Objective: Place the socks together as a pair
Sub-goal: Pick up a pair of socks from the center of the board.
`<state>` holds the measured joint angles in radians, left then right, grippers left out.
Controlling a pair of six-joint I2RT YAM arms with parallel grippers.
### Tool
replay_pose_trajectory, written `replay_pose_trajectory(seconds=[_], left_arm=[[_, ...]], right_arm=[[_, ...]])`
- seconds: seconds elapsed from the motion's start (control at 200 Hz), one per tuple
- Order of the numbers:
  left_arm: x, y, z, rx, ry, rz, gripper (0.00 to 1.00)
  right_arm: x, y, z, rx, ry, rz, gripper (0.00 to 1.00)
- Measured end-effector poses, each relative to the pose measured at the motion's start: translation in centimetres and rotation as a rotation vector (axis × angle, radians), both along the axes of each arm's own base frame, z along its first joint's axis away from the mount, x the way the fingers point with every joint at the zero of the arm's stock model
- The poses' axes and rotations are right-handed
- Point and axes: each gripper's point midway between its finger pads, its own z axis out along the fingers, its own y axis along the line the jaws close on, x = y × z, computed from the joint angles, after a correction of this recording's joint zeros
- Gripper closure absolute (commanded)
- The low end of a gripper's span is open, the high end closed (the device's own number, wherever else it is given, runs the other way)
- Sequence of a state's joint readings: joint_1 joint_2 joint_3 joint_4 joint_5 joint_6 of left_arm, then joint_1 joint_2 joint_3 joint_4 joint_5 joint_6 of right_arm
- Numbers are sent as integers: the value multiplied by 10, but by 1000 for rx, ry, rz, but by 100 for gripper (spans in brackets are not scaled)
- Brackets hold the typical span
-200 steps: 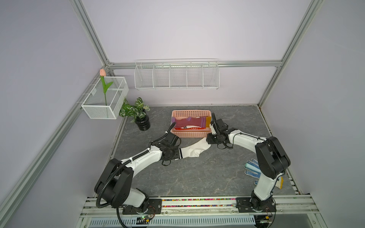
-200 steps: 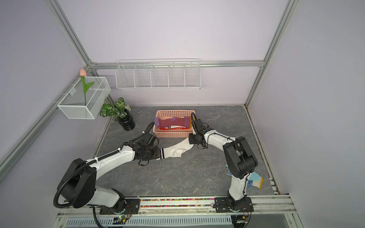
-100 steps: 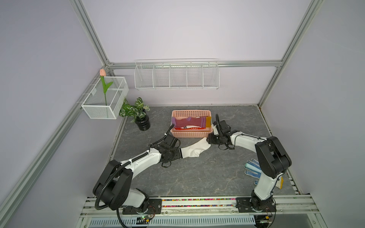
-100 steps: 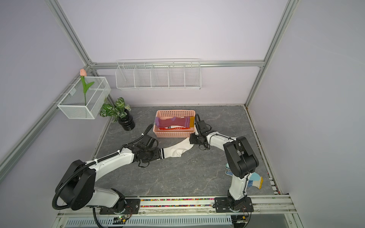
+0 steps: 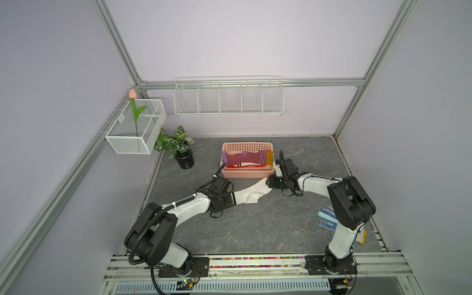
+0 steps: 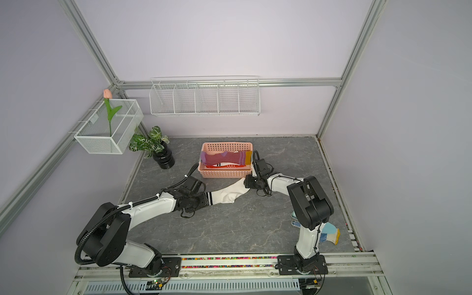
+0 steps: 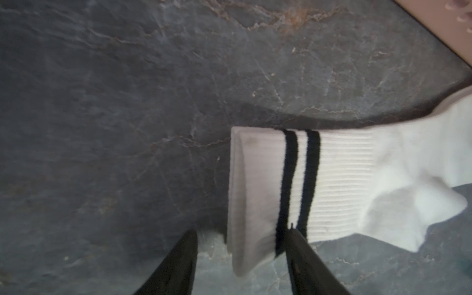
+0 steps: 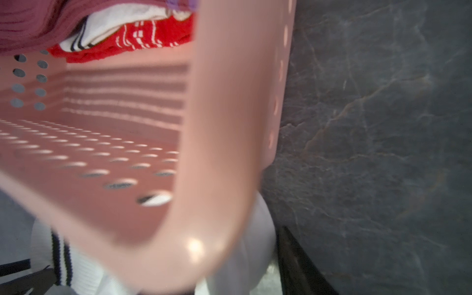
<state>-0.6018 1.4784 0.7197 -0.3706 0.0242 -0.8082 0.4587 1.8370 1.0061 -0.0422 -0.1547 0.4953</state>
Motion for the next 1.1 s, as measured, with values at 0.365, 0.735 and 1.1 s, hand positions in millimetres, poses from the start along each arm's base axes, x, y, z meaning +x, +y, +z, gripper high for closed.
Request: replay_pose_trajectory(seconds=[0.365, 0.735, 1.1], left_arm=[[6, -4, -2, -24, -27, 11, 62], [10, -8, -5, -39, -41, -3, 100], [-12, -3, 30, -28, -55, -137, 100]], right_arm=[[-2, 3, -5, 50, -7, -20, 78], [-20, 4, -6, 52, 5, -10, 93], [-57, -5, 40, 46, -65, 6, 93]])
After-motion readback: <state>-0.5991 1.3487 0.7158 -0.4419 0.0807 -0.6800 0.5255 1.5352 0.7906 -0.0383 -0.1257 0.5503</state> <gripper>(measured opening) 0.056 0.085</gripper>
